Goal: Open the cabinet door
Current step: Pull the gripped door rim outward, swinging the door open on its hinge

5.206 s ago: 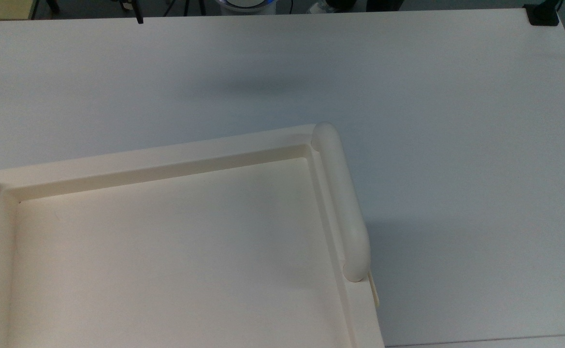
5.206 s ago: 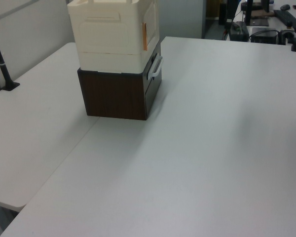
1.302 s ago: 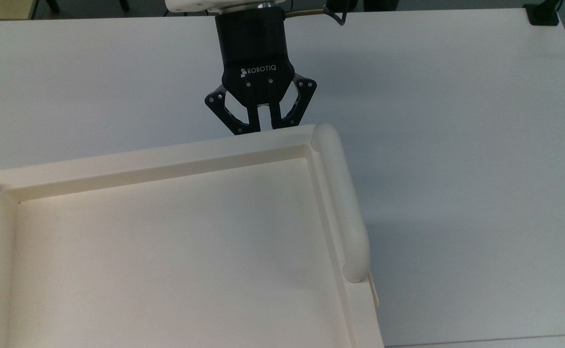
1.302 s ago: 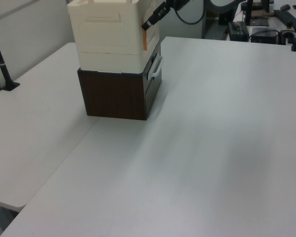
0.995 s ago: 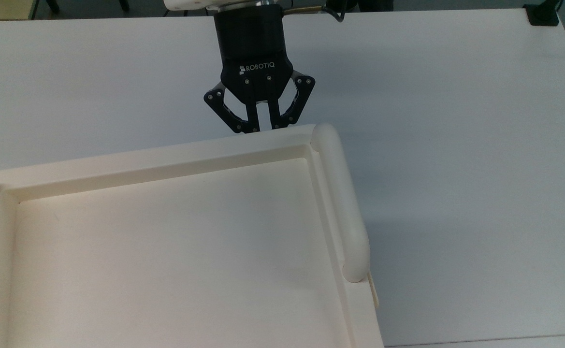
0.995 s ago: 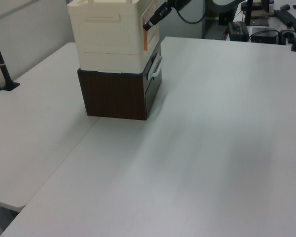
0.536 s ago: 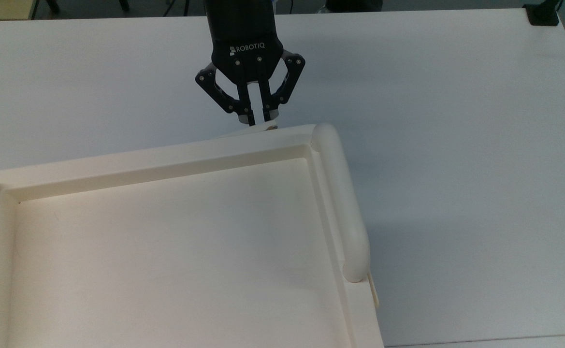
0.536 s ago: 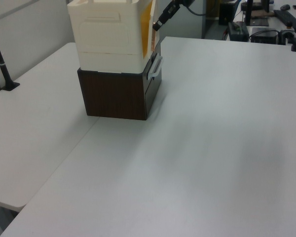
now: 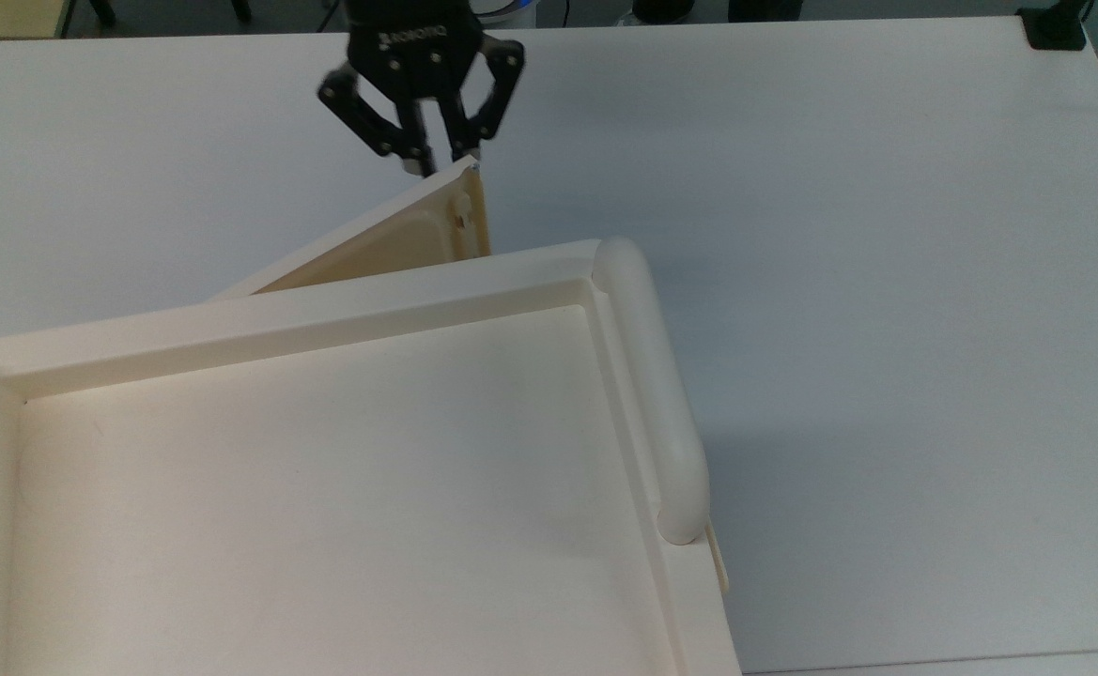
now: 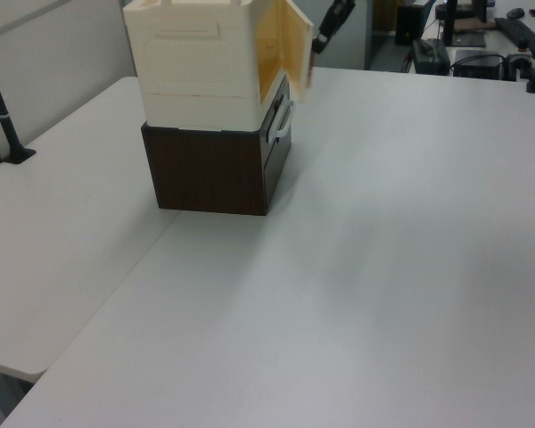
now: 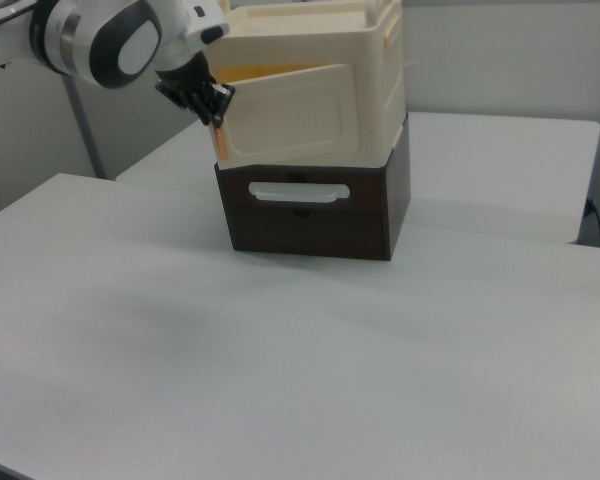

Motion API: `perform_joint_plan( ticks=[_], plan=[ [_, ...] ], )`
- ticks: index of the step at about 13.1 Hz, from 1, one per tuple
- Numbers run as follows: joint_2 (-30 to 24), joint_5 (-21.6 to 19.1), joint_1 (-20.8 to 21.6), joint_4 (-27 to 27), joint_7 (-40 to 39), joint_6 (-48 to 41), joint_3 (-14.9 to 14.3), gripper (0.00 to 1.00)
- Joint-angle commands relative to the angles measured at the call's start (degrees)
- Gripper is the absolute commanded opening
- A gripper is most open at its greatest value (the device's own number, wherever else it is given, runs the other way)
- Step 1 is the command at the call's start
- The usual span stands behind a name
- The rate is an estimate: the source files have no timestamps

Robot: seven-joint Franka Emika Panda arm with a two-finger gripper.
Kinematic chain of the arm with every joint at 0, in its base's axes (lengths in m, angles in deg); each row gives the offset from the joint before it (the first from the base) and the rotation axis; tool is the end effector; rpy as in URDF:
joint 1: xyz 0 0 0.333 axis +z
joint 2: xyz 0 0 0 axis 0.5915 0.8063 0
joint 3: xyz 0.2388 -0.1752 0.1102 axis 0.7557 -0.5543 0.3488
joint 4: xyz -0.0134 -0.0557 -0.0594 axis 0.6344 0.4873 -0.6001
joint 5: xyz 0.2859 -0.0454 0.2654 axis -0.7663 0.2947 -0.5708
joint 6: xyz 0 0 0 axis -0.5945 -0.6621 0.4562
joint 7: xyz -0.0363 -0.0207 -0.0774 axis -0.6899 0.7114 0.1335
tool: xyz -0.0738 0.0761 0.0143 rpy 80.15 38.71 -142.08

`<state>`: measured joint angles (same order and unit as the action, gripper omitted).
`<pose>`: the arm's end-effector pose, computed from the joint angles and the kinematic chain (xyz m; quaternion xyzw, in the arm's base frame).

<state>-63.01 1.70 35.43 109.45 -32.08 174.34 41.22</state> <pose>0.6381 0.0125 0.6279 -0.9620 -0.0407 -0.2590 0.0768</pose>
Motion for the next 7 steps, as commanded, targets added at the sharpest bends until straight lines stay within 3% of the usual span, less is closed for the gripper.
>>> perform_joint_plan(
  ticks=[1, 2, 3, 7],
  plan=[
    [-4.11, -0.62, -6.10, 4.53, -0.96, -5.99, -0.79, 0.71],
    [-4.73, -0.80, -7.68, 4.53, -0.96, -8.28, -0.79, 0.89],
    [-5.60, -0.80, -10.13, 4.53, -1.22, -11.17, -0.88, 1.00],
    [-8.07, -0.54, -16.12, 4.36, -1.58, -16.73, -2.45, 1.00]
  ],
)
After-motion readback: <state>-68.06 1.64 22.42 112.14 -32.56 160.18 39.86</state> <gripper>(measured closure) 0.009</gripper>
